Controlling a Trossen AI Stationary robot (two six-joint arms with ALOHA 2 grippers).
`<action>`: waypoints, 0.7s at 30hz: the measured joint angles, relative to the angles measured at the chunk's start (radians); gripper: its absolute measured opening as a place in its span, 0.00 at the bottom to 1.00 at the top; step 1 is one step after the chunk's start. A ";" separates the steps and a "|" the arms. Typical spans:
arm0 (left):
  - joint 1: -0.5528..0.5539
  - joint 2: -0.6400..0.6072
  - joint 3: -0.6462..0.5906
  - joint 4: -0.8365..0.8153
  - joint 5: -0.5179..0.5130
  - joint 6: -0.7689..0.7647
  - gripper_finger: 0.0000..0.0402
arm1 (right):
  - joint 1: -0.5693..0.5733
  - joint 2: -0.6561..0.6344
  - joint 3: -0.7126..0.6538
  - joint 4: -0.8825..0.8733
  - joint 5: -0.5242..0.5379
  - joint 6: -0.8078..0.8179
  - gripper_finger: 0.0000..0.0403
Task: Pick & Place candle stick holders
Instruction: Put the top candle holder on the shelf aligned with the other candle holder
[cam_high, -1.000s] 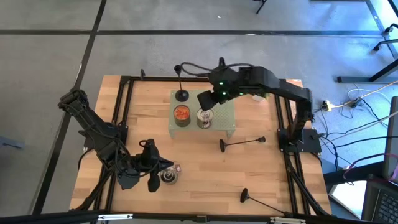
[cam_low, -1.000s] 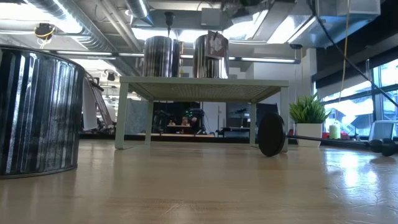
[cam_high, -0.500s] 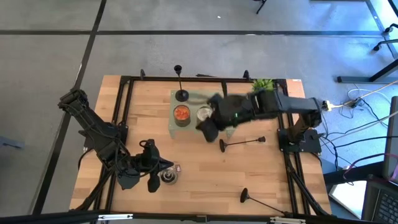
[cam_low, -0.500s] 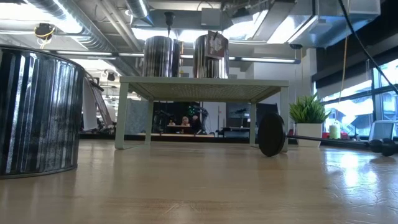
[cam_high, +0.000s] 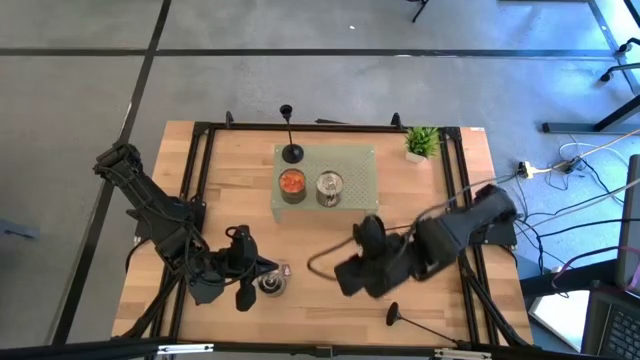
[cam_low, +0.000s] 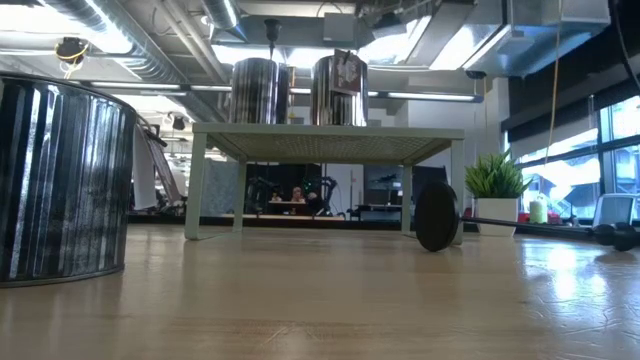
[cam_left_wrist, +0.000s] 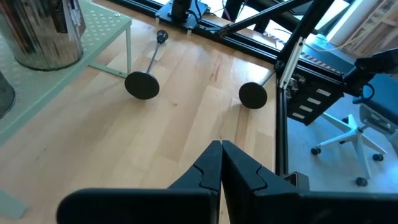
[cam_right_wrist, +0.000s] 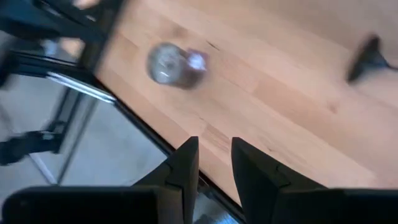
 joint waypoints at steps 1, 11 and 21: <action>0.000 0.000 0.000 0.000 0.003 0.000 0.00 | 0.013 0.008 0.000 -0.022 0.000 0.030 0.24; 0.000 0.000 0.000 0.001 0.030 0.000 0.00 | 0.084 0.020 -0.015 -0.114 -0.022 0.164 0.24; 0.002 0.000 0.000 0.001 0.027 0.000 0.00 | 0.108 0.018 -0.155 -0.188 -0.330 0.344 0.24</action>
